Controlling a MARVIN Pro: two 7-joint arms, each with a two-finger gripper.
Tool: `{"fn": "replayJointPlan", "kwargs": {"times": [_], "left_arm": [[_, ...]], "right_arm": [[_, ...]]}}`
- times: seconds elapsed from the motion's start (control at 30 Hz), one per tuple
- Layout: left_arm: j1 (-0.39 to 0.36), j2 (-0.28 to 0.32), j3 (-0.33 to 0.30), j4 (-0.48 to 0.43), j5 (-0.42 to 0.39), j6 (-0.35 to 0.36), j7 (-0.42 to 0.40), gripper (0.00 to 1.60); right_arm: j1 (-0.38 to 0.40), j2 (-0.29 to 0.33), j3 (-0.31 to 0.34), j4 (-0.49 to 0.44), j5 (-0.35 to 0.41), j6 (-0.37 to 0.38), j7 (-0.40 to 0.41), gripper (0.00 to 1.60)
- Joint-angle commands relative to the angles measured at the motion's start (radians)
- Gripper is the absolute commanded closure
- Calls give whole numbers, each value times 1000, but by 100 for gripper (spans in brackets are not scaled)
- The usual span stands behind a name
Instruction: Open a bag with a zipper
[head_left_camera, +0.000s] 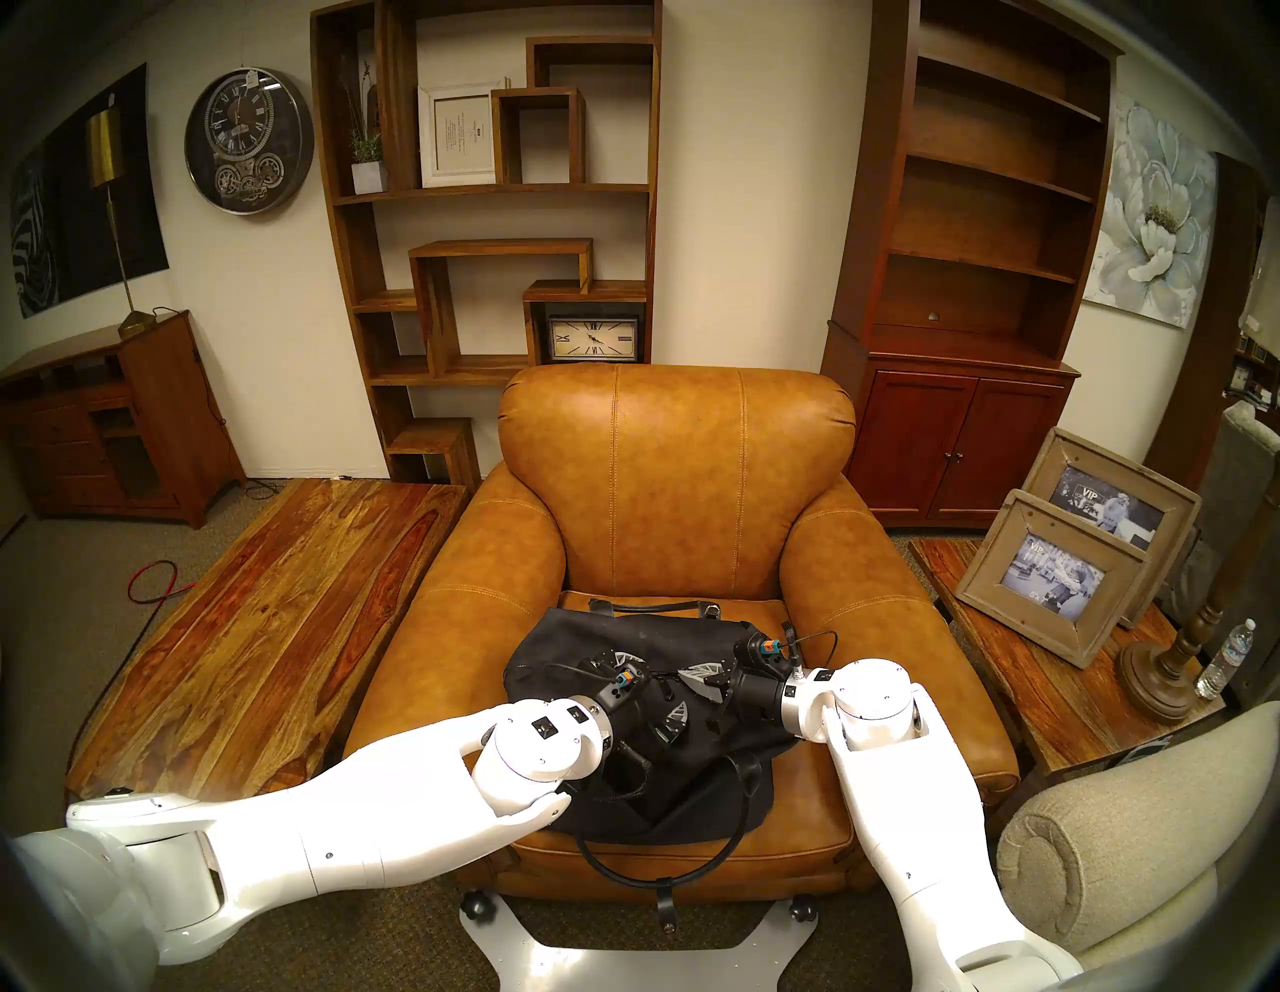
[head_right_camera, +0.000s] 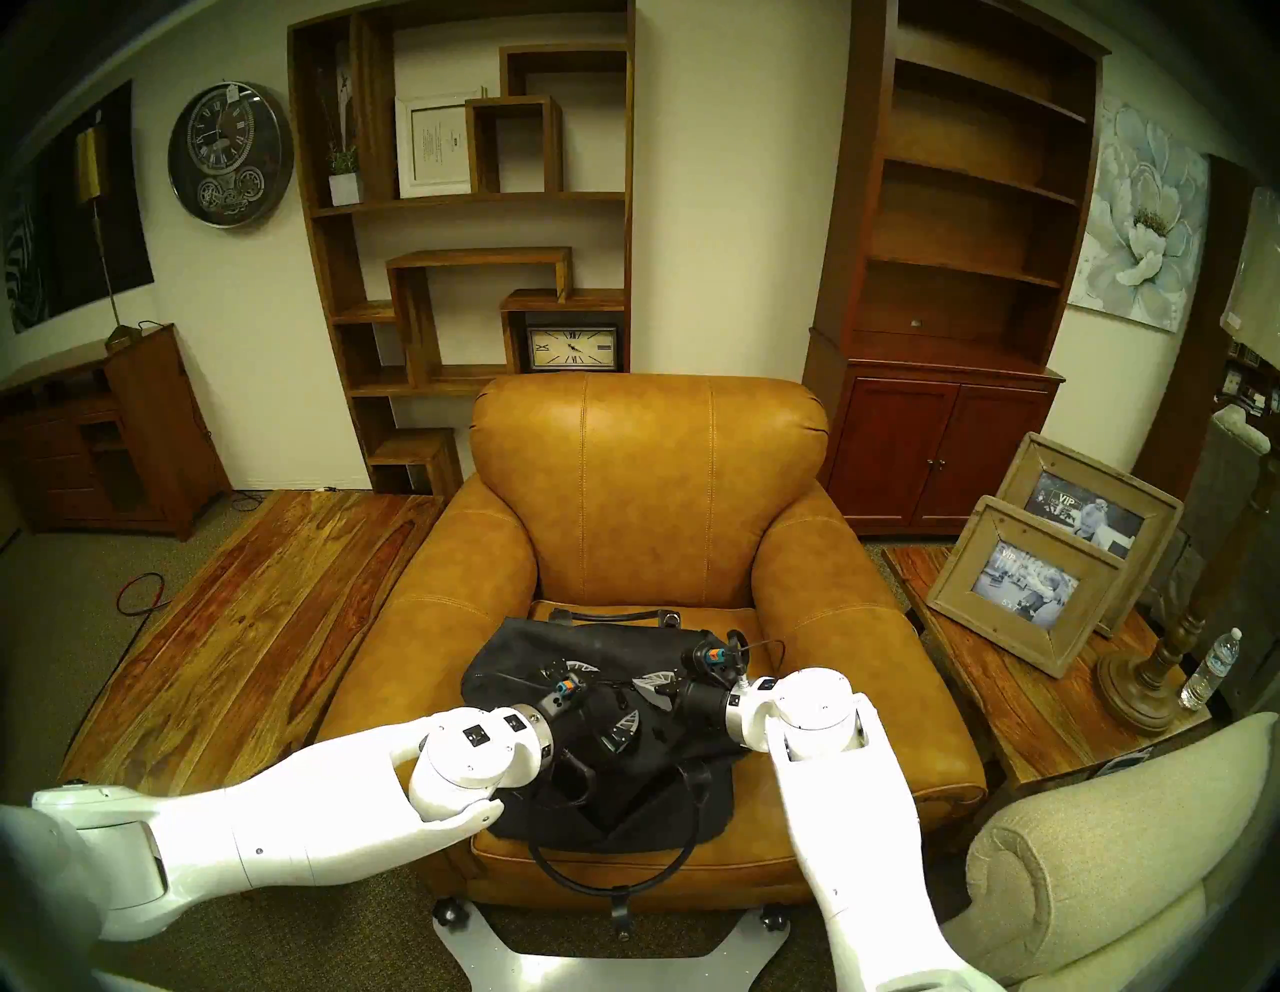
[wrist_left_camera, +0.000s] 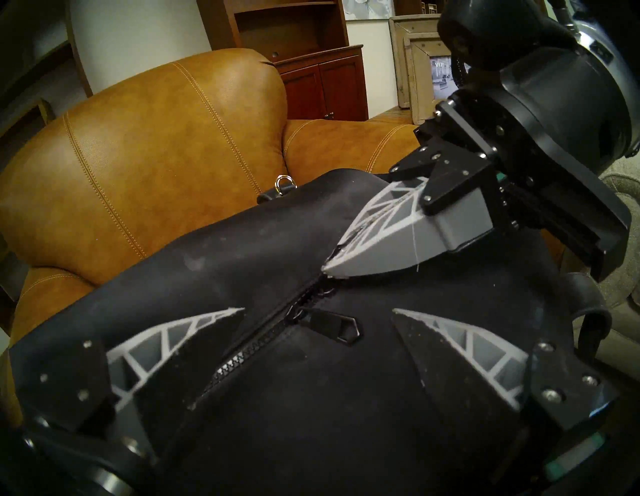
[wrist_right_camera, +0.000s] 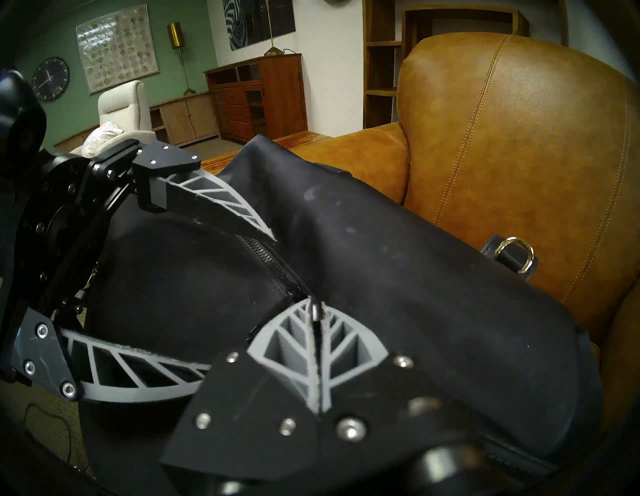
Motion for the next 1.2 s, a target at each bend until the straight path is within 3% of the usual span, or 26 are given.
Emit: {"fn": "replayJointPlan", "kwargs": {"times": [0.0,0.37,0.7,0.77,0.8,0.93,0.97,1.17], "left_arm": [[-8,-18,0,1,8,-10,-1,0],[-13,-64,11,84,53,3,67,0],[-13,-74,15,102,80,-14,92,4],[-13,-74,15,103,80,-15,92,19],[-13,-74,15,103,80,-15,92,45],[-14,-74,16,107,82,-21,86,60],[-14,-74,16,108,82,-22,84,90],[-15,-70,15,107,78,-19,77,96]], "right_arm": [[8,-2,-1,-11,1,-2,-1,160],[9,-1,-1,-9,2,-4,0,160],[8,1,0,-10,2,-5,0,160],[8,1,0,-11,2,-5,1,160],[8,1,-1,-11,3,-5,1,160],[9,1,-1,-10,3,-6,1,160],[9,1,-1,-10,3,-6,1,160],[9,2,0,-12,2,-4,2,160]]}}
